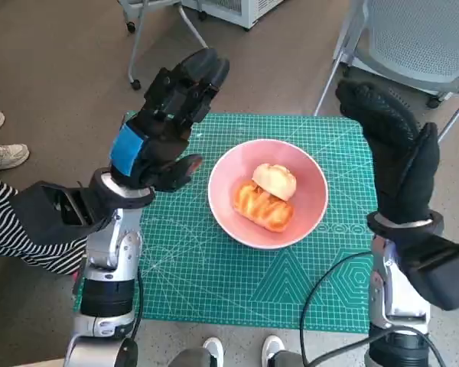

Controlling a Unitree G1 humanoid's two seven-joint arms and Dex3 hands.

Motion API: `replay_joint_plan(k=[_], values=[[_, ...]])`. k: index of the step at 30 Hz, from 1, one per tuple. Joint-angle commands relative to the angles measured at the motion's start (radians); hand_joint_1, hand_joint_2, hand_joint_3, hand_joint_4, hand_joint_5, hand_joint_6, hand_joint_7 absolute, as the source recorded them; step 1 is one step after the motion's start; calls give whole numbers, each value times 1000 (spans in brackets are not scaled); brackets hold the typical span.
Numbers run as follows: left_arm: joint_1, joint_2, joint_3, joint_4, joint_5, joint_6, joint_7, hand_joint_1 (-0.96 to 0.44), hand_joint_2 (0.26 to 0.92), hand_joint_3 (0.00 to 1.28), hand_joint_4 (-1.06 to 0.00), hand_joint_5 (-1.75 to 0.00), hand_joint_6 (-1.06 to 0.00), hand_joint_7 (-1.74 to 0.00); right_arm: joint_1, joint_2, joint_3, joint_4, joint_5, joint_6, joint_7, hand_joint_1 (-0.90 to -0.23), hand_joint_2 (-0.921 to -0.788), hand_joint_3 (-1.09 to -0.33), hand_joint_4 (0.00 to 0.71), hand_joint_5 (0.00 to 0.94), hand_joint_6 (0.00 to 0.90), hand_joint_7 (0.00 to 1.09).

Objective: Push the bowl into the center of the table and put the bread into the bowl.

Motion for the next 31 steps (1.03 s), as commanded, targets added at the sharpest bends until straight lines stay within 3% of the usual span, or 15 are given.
replay_joint_plan(k=[1, 7, 17, 31], values=[[19, 6, 9, -12, -11, -3, -7, -682, 921, 368, 0, -18, 1, -416, 21, 1, 3, 10, 13, 10, 12, -702, -921, -694, 247, 3, 109, 552], [30, 3, 13, -8, -12, -11, -10, -682, 921, 365, -2, -7, 1, -405, 21, 4, 7, 16, 19, 16, 17, -700, -921, -688, 246, 2, 110, 552], [51, -7, 15, 2, -9, -27, -13, -677, 921, 354, 0, 0, 1, -384, 48, 1, 29, -4, -1, 22, 22, -713, -921, -682, 237, 0, 105, 556], [45, -4, -1, 31, 57, -85, 12, -644, 921, 295, -15, -8, 1, -411, 49, -20, 26, 79, -4, -43, 65, -709, -921, -710, 208, 0, 67, 564]])
